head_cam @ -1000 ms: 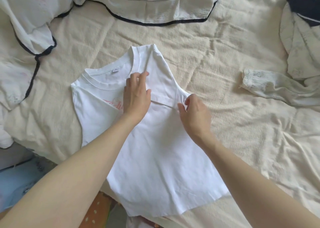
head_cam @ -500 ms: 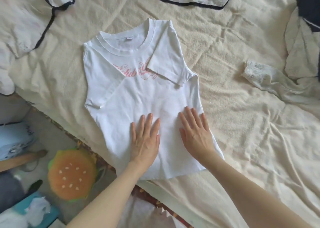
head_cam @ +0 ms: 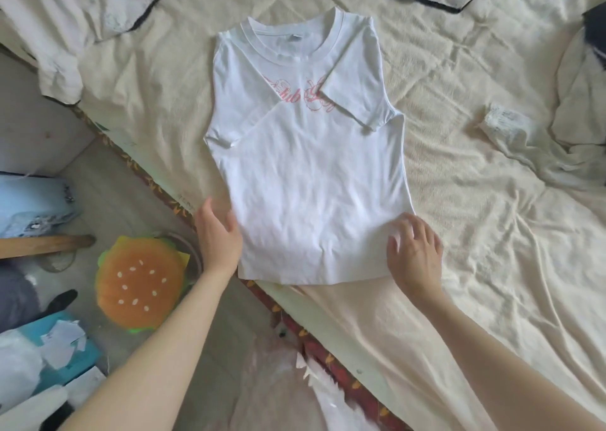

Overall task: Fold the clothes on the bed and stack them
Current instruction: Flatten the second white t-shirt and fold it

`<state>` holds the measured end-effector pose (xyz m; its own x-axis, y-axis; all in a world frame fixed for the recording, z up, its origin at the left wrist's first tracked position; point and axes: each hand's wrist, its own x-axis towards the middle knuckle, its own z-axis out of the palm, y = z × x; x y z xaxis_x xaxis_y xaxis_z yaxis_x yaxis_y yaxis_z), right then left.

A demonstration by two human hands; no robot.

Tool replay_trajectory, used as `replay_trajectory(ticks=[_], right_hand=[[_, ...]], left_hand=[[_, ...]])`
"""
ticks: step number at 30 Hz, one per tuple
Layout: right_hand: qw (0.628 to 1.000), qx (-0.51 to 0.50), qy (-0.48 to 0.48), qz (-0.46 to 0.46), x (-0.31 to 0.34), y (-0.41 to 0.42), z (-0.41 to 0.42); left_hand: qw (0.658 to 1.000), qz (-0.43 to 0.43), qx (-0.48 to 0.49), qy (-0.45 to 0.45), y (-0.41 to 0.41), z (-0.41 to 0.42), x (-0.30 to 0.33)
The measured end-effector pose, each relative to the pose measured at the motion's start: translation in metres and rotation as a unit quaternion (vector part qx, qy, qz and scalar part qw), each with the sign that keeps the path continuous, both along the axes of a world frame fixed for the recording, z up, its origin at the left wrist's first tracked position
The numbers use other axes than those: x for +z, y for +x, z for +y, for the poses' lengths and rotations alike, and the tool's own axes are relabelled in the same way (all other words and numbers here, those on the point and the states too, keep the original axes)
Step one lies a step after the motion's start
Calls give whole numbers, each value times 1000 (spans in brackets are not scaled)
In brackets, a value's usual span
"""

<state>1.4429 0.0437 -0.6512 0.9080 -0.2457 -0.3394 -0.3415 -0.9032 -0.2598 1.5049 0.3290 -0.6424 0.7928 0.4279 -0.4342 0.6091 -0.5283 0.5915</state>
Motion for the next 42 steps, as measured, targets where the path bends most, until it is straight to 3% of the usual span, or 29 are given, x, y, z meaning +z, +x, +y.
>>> replay_trajectory(ticks=[3, 6, 10, 14, 17, 20, 24, 28, 32, 37, 42], right_hand=[[998, -58, 15, 18, 6, 7, -11], [989, -134, 53, 41, 7, 13, -17], [948, -262, 138, 119, 3, 25, -21], [935, -287, 155, 137, -1, 25, -28], [922, -329, 173, 111, 0, 23, -33], [905, -354, 204, 113, 1, 18, -37], [844, -426, 300, 130, 6, 0, -42], [794, -459, 377, 127, 19, -4, -45], [736, -495, 452, 96, 38, -10, -48], [701, -540, 461, 63, 62, -26, -56], [641, -616, 437, 135, 73, -78, -68]], left_hand=[[987, 83, 80, -114, 11, 7, -1], [974, 142, 71, -164, 13, 7, -4], [956, 129, 117, -236, -4, 13, -5], [952, 88, 145, -255, -20, 27, 5], [972, 58, 105, -202, -23, 31, 12], [977, 94, 66, -177, -26, 26, 10], [967, 180, 45, -175, -50, 23, 7], [972, 152, 78, -162, -82, 29, 17], [945, 128, 185, -236, -95, 34, 37], [929, 127, 214, -272, -102, 32, 58], [910, 184, 261, -265, -142, 33, 69]])
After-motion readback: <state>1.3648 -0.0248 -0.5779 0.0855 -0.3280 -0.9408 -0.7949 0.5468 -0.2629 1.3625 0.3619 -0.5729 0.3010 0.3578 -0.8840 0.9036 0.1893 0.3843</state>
